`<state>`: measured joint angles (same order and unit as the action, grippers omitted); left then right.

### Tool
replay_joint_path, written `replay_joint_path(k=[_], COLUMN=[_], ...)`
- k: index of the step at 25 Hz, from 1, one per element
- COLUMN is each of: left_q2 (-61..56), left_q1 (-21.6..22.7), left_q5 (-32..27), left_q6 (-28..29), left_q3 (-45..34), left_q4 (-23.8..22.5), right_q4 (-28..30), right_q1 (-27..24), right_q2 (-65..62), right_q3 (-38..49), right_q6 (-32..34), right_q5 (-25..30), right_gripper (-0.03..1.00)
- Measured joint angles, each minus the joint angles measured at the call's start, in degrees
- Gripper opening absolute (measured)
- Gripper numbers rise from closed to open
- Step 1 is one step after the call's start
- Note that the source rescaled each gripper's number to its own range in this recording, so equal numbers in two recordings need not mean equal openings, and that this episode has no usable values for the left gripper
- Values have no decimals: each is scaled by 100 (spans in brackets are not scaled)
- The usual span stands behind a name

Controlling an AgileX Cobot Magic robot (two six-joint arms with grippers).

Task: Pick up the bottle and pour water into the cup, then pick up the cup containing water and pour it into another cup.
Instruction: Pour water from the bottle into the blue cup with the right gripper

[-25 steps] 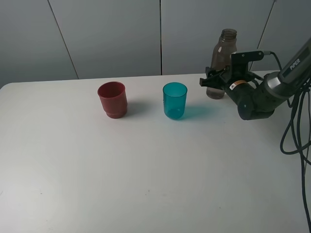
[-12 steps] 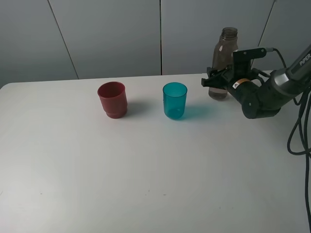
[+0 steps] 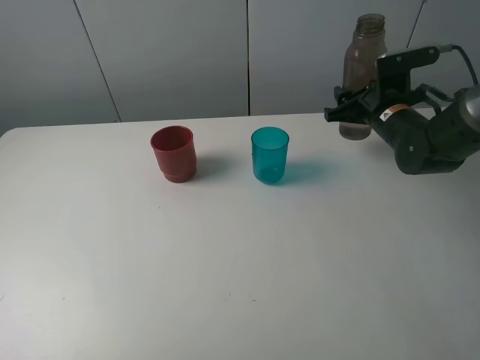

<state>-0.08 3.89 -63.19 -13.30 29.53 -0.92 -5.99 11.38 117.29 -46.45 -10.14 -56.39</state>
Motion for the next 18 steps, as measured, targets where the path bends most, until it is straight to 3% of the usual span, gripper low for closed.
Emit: replay_joint_path(k=[11,18], left_q2=[0,0], left_q1=[0,0], left_q5=[0,0], left_q6=[0,0], left_q3=[0,0], left_q4=[0,0], right_q4=[-949,-1262], right_q1=[1170,1262], right_q2=[-171,-171], right_q3=[0,0], right_q6=[-1684,-2399], right_q5=[357,576], right_gripper=[0,0])
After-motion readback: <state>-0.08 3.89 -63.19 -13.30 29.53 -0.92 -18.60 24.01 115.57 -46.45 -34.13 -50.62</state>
